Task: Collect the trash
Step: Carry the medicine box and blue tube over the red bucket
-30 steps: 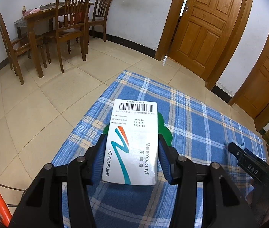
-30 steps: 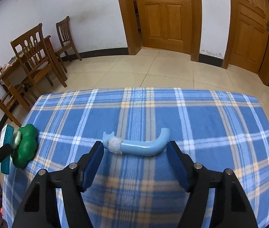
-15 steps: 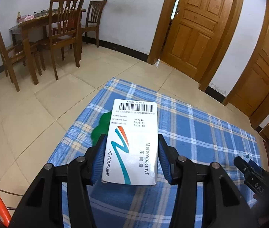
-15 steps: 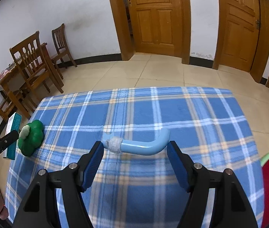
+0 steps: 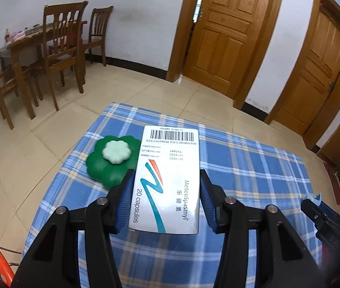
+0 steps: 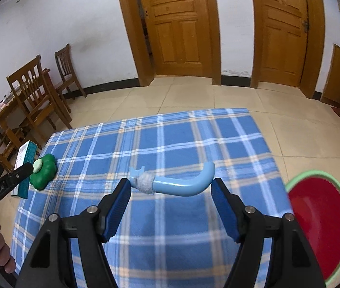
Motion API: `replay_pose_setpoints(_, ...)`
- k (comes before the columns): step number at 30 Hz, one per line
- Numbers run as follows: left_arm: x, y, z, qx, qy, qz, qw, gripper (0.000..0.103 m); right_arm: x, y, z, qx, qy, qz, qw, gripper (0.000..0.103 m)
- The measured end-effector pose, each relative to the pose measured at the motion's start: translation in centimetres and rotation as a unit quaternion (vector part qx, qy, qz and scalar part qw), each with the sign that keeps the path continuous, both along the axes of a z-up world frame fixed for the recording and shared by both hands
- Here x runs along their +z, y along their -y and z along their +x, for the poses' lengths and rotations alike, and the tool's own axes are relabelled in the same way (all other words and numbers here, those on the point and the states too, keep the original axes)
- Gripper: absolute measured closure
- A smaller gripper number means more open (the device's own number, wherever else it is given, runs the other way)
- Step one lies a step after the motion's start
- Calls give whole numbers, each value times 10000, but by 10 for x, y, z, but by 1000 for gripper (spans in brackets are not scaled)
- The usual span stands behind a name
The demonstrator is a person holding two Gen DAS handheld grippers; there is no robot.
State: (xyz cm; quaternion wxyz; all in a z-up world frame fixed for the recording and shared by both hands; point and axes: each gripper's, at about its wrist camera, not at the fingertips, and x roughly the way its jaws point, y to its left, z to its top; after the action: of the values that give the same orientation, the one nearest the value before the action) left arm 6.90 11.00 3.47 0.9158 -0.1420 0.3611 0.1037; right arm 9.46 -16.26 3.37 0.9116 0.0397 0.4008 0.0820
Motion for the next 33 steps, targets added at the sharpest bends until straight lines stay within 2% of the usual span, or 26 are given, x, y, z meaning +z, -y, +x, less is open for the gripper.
replay_pose_setpoints(17,14,95,-21,-969,-41,145,9952,51,17,78,-66,-709,120,177,9973,31)
replay_pose_setpoints(26,20,152,-27,-1514,-57,315,9880,51,17,130,-94,-1204,132,307,9922,31)
replay_pose_setpoints(33,18,202,-27,-1979,-132,476,9790,51,6,175,-112,-1612,10,403,9861,31)
